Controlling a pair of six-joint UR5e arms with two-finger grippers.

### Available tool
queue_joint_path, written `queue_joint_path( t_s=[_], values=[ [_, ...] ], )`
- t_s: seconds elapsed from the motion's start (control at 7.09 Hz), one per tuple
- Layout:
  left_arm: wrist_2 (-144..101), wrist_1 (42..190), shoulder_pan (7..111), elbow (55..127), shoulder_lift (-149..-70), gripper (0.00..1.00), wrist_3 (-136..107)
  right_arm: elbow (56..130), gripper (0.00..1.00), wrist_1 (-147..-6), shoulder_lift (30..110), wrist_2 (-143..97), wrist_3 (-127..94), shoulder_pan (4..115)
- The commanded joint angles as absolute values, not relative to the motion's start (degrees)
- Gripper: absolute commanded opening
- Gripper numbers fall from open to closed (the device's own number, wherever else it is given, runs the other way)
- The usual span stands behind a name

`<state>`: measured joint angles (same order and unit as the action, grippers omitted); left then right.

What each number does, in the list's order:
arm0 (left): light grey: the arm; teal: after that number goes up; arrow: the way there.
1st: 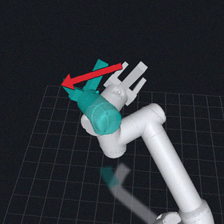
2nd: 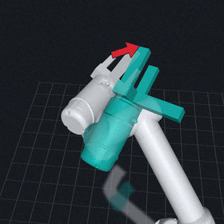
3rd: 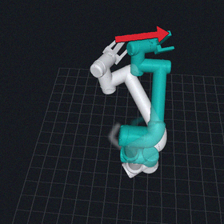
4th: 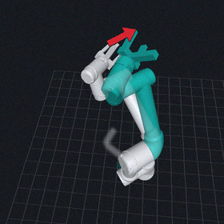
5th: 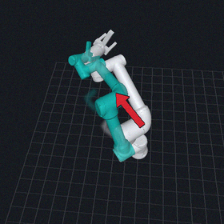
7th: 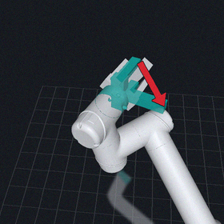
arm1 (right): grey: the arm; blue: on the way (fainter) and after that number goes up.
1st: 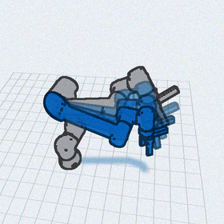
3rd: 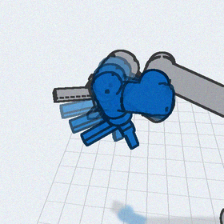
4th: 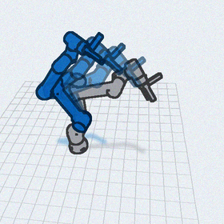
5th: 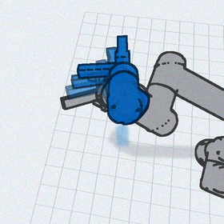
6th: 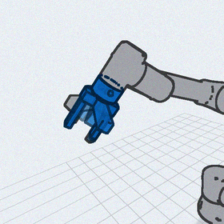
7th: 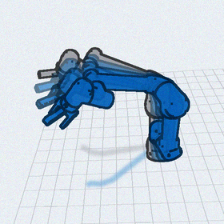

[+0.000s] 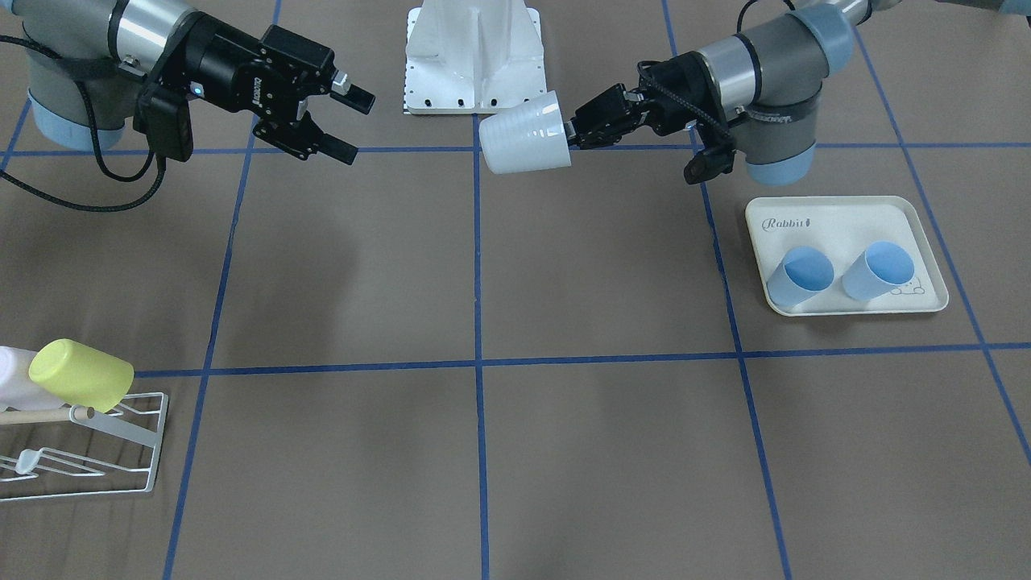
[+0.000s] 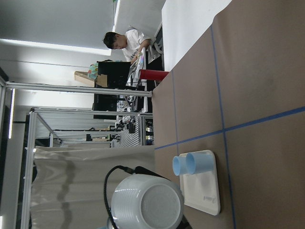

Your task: Transfer IKEA cup to right arm and place on rack

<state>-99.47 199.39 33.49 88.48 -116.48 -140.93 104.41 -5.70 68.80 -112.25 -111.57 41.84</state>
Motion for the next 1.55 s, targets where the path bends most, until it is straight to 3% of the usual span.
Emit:
queue_joint_path(
  t_s=[0.0,1.13,1.41],
  values=[
    [-96.07,203.11,30.51,87.89,-118.73,0.0,-145.02,103.89,0.98,-2.46,66.9,-109.87,-112.59,39.47],
    [-93.87,203.11,26.37,87.71,-121.29,0.0,-145.99,103.89,0.96,-2.55,65.13,-107.49,-112.59,35.95],
    [-93.96,203.11,26.28,87.71,-121.55,0.0,-146.07,103.89,0.81,-2.55,65.13,-107.49,-112.59,35.86]
  ],
)
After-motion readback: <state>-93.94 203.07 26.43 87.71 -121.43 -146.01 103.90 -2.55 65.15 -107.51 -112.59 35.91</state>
